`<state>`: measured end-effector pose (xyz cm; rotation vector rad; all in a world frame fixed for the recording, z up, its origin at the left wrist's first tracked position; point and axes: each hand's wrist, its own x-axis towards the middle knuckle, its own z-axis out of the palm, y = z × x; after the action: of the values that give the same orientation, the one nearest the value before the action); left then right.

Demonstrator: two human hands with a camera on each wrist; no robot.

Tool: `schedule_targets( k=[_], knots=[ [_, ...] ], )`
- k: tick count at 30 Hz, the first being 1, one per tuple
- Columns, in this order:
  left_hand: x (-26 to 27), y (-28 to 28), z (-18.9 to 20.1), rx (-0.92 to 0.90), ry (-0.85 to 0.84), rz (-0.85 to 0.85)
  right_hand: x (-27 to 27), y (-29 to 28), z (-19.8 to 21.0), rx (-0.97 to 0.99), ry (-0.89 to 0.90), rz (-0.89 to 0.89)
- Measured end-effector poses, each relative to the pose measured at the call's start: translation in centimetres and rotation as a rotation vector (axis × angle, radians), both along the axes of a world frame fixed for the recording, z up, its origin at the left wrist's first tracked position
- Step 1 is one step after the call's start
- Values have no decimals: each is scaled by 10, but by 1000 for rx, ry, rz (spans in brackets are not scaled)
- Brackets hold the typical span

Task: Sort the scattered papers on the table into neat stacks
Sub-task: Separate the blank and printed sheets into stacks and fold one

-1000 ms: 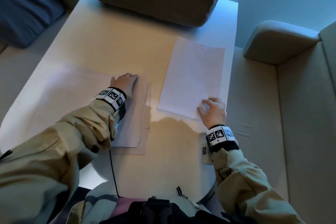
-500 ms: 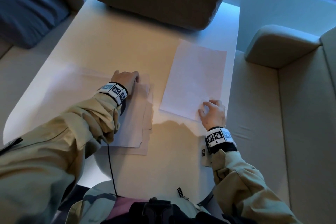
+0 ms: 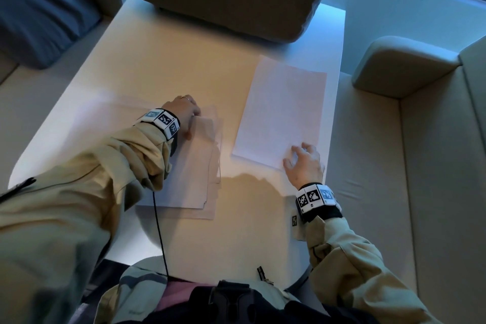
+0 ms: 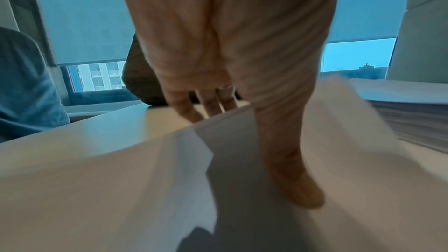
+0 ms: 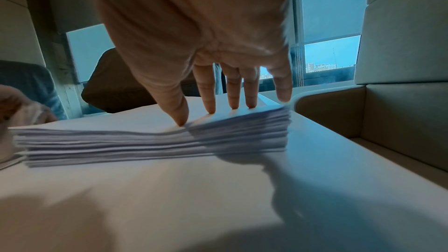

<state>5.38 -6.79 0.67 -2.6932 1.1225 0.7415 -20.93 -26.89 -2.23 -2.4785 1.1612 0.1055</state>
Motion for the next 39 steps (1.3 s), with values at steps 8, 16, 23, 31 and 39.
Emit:
schedule_targets(
  k=[8,16,23,31,39],
  knots=[
    [-6,29,8,-137,8,-60,1,5,5,18,-73,-17],
    [-8,45,49,-550,164,-59,22,39,25,208,-471,70],
    [0,48,119,-1018,432,99,27,78,56,930,-622,-25],
    [-10,25,154,-1391,306,321,44,82,97,899,-791,-157],
    [-47,4,145,-1347,555,449,17,47,134,724,-1043,-261]
  ],
)
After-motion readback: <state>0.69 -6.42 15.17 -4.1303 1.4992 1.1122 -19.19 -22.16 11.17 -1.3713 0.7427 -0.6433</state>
